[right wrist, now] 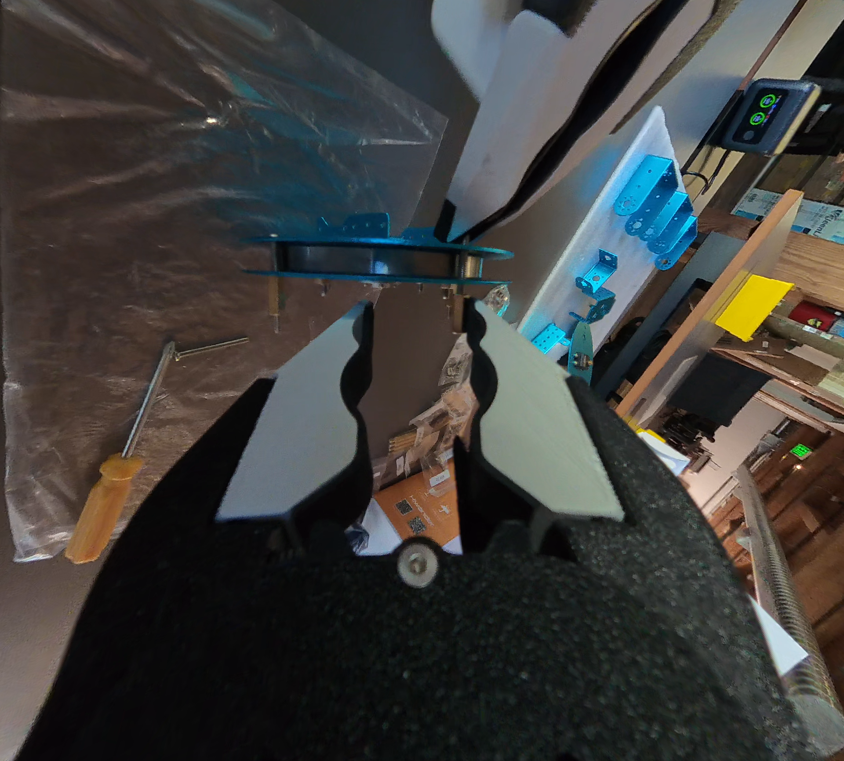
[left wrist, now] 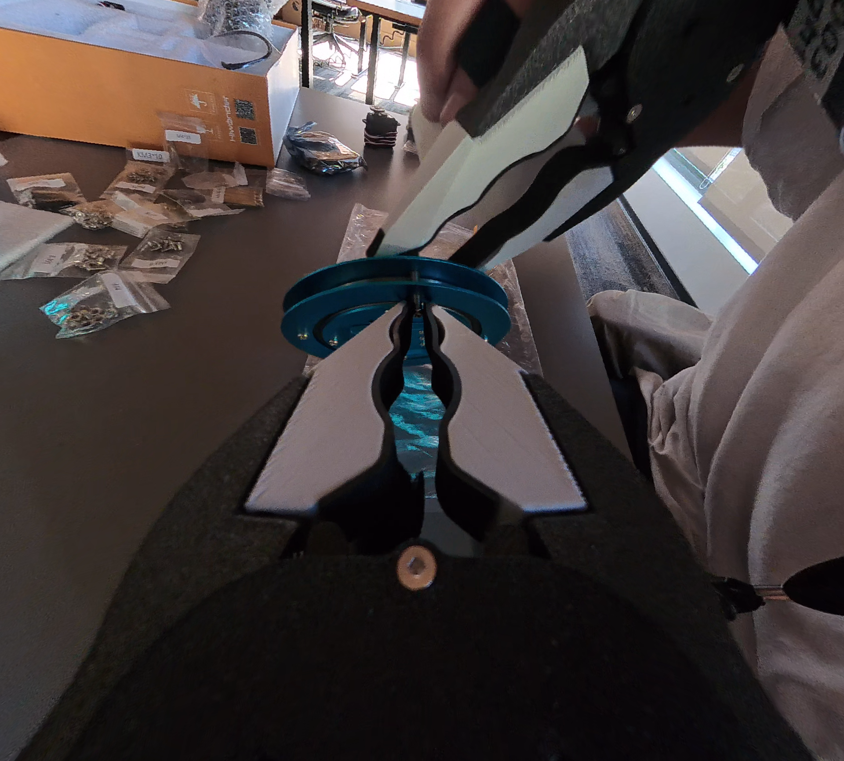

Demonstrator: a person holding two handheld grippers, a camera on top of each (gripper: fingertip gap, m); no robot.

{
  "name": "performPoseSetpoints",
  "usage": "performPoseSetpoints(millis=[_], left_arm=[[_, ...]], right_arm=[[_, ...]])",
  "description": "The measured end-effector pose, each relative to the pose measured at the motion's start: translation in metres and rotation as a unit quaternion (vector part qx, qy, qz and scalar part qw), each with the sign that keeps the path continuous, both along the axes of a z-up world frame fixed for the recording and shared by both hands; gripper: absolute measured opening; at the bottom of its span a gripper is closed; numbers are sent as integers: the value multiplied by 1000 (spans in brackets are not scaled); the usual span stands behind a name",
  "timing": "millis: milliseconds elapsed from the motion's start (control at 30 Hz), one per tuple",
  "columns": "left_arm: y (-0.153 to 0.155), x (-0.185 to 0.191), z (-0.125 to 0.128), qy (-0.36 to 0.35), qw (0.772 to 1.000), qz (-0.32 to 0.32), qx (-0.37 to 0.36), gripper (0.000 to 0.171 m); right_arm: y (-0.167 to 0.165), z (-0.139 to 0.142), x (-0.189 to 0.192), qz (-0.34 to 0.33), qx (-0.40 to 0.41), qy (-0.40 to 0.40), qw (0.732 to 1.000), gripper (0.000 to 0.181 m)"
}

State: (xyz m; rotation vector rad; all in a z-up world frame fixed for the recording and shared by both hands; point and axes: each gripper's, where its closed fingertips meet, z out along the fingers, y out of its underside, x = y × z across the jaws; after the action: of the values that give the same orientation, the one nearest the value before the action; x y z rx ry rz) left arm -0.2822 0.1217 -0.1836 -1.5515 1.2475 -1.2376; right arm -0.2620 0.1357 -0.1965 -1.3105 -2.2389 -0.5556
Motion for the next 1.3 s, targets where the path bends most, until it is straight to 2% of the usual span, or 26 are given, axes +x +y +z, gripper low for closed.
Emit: performPoseSetpoints(millis=[100, 200, 367, 500, 567, 667, 733, 867, 967, 1067, 1167, 1233, 1300], left_arm=[[2, -1, 0, 1, 1000, 5, -4, 3], [3, -1, 0, 0, 1000, 7, -3, 4], [2, -1, 0, 1, 1000, 6, 9, 4], [0, 1, 0, 1, 1000, 2, 18, 3], [-4, 3, 0, 3, 999, -3, 34, 3], [-1, 4, 0, 12, 999, 12, 45, 3], [1, 2, -1, 13, 999, 13, 50, 4], [2, 2, -1, 14, 999, 17, 49, 4], [3, -1, -2, 13, 999, 18, 48, 3], [0, -1, -1, 9, 999, 4, 49, 3], [-5, -1, -1, 4, 999, -16, 39, 4], [-6, -1, -1, 2, 999, -23, 22, 4], [-4, -1, -1, -4, 1000, -23, -2, 4]], right_arm=[[3, -1, -2, -9, -2, 13, 1000, 41], [8, -5, -2, -11, 21, 13, 1000, 49], [7, -6, -2, -9, 15, 22, 1000, 49], [6, -9, 0, -6, 1, 2, 1000, 50], [5, -22, 7, -20, -22, -26, 999, 54], [9, -21, 7, -9, -6, -33, 999, 49], [10, -23, 6, -20, -13, -23, 999, 59], [16, -21, 11, -20, 12, -42, 999, 62], [17, 3, 10, -11, 18, -10, 1000, 43], [2, 25, 1, -1, -64, 68, 996, 29], [-8, 27, -9, 24, -144, 141, 979, 22], [-4, 25, -11, 39, -118, 141, 982, 19], [-2, 19, -11, 54, -71, 107, 990, 11]])
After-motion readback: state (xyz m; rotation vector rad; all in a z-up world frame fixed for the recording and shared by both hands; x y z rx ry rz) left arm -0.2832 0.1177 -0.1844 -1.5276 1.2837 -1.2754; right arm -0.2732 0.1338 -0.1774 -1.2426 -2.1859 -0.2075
